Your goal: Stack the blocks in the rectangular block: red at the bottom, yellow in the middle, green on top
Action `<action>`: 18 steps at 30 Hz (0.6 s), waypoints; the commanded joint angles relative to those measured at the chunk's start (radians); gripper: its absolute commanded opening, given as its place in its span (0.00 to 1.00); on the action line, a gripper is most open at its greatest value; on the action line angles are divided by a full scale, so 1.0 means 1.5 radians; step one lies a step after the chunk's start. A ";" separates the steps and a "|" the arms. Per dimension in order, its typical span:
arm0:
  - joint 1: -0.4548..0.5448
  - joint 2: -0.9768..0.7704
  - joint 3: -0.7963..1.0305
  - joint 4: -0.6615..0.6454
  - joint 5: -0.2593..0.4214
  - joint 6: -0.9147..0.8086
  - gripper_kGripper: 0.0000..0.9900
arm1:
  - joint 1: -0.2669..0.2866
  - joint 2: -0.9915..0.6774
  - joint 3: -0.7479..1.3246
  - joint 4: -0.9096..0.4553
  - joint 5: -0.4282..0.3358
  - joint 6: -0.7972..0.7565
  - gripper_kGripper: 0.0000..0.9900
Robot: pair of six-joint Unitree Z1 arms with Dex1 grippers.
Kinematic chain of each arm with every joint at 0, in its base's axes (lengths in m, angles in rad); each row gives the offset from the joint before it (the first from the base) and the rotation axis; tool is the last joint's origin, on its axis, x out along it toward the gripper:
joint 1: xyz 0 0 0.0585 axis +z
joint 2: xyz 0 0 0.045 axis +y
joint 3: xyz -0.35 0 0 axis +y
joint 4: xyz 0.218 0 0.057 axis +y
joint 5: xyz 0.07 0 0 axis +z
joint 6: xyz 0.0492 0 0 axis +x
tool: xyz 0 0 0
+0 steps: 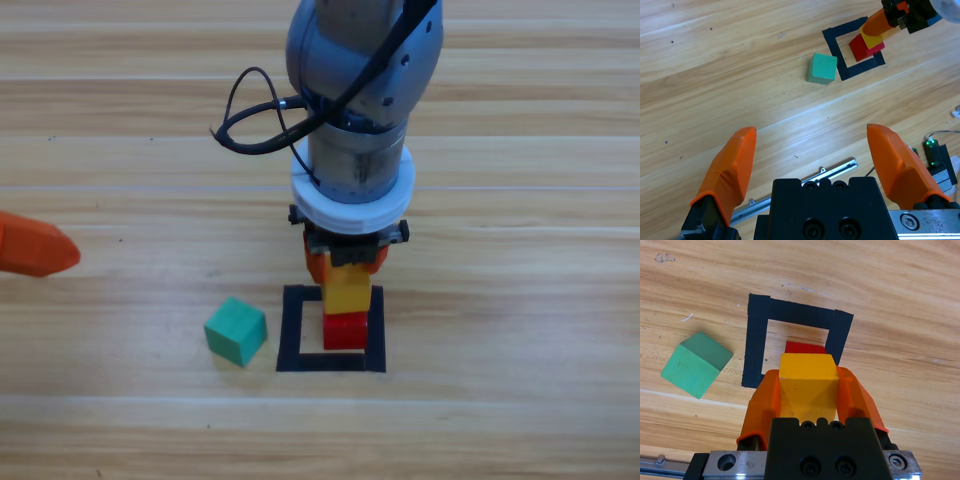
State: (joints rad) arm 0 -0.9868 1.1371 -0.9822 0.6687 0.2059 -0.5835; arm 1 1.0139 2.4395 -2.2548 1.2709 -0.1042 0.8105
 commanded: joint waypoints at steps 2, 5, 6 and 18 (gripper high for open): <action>0.011 0.014 0.027 -0.018 -0.009 -0.003 0.95 | 0.025 0.027 -0.006 0.012 0.015 0.005 0.18; 0.012 0.014 0.028 -0.019 -0.009 -0.003 0.95 | 0.025 0.028 -0.005 0.014 0.020 0.005 0.18; 0.012 0.014 0.028 -0.019 -0.010 -0.003 0.95 | 0.025 0.030 -0.005 0.015 0.026 0.005 0.18; 0.012 0.014 0.031 -0.022 -0.009 -0.002 0.95 | 0.025 0.043 -0.005 0.016 0.022 0.009 0.24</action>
State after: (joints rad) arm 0 -0.9868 1.1410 -0.9611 0.6469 0.2004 -0.5835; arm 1 1.0203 2.4402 -2.2548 1.2865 -0.0698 0.8148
